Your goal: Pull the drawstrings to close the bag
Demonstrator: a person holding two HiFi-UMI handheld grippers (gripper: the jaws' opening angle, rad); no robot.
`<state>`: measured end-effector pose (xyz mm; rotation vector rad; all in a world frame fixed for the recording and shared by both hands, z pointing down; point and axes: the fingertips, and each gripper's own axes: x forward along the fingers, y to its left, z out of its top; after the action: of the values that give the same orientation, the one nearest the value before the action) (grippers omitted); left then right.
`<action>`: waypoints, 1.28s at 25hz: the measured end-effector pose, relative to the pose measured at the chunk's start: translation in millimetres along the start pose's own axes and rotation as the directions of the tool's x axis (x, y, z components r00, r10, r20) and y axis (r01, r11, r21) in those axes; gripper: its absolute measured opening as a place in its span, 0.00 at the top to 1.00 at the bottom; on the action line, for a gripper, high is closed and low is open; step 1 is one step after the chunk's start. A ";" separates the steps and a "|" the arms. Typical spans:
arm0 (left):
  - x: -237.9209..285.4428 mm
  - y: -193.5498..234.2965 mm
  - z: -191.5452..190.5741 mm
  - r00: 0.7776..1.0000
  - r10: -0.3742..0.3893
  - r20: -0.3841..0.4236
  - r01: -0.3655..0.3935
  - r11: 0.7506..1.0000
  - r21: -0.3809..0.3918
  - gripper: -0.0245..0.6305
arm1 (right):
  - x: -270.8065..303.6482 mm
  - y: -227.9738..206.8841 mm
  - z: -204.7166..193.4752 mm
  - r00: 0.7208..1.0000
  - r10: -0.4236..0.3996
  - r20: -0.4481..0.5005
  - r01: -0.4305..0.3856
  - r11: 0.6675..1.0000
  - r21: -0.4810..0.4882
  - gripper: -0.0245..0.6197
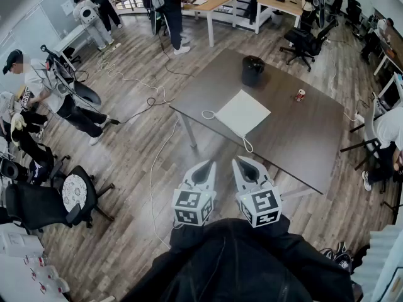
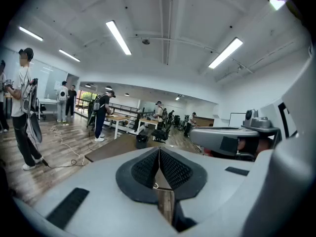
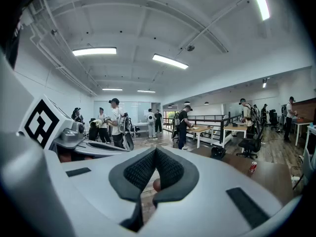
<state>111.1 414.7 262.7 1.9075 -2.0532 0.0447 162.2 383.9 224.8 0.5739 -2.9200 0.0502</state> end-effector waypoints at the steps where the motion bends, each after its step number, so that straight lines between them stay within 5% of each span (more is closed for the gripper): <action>1: -1.0 2.3 0.5 1.000 -0.002 0.000 0.002 1.000 0.000 0.91 | 1.6 2.2 0.7 1.000 -0.001 0.000 0.001 1.000 -0.001 0.93; 20: -7.7 31.3 -16.9 0.999 -0.017 -0.031 0.016 0.999 -0.039 0.91 | 17.7 18.0 -11.5 0.999 -0.031 -0.023 0.031 0.999 0.024 0.93; 32: -18.5 81.9 -62.4 0.993 -0.001 -0.118 -0.013 0.993 -0.116 0.91 | 40.8 46.1 -62.5 0.988 -0.018 -0.152 0.026 0.998 0.055 0.93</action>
<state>46.0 456.2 333.3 1.7853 -1.9407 0.0376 117.2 415.4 293.2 0.5840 -2.7721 0.1668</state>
